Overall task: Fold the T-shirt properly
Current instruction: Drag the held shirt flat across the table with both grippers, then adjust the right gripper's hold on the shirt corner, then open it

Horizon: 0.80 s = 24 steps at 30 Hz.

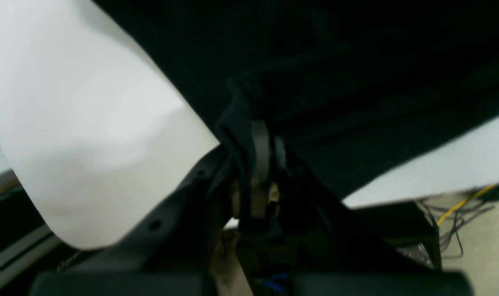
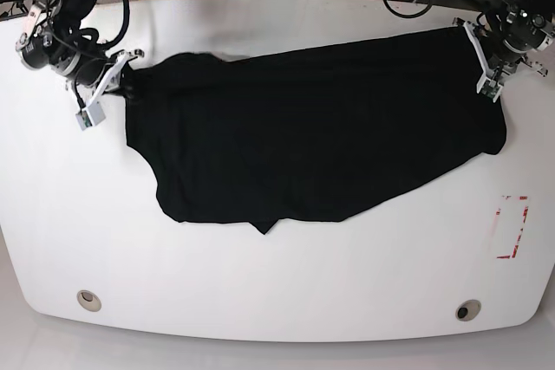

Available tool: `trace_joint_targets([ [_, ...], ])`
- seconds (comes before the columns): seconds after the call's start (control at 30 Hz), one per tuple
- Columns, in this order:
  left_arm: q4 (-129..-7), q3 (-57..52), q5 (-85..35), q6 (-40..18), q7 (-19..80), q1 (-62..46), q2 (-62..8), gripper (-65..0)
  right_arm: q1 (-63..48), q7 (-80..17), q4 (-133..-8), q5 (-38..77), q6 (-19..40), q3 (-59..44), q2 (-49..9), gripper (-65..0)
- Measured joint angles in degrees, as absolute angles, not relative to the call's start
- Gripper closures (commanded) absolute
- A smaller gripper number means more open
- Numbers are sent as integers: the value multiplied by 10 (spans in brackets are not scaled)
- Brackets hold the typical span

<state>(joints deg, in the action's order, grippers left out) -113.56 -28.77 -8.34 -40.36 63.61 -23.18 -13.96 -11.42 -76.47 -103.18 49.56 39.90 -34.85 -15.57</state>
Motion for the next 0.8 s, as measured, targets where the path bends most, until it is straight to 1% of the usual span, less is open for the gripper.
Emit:
trace_joint_targets([
  [0.17, -1134, -287, -81, -404, 638, -206, -139, 0, -57, -770, -998, 487, 399, -343, -136, 0],
  [0.43, -1117, -288, -77, -404, 640, -185, -138, 0, 16, -740, -854, 482, 399, -299, -141, 0],
  [0.57, -1115, -288, -78, -403, 632, -166, -141, 0, 41, -734, -815, 484, 399, -288, -140, 0],
  [0.73, -1115, -288, -77, -404, 639, -170, -140, 0, 65, -717, -782, 472, 399, -288, -141, 0],
  [0.8, -1114, -288, -77, -404, 639, -161, -140, -8, 74, -716, -780, 449, 399, -288, -141, -21],
])
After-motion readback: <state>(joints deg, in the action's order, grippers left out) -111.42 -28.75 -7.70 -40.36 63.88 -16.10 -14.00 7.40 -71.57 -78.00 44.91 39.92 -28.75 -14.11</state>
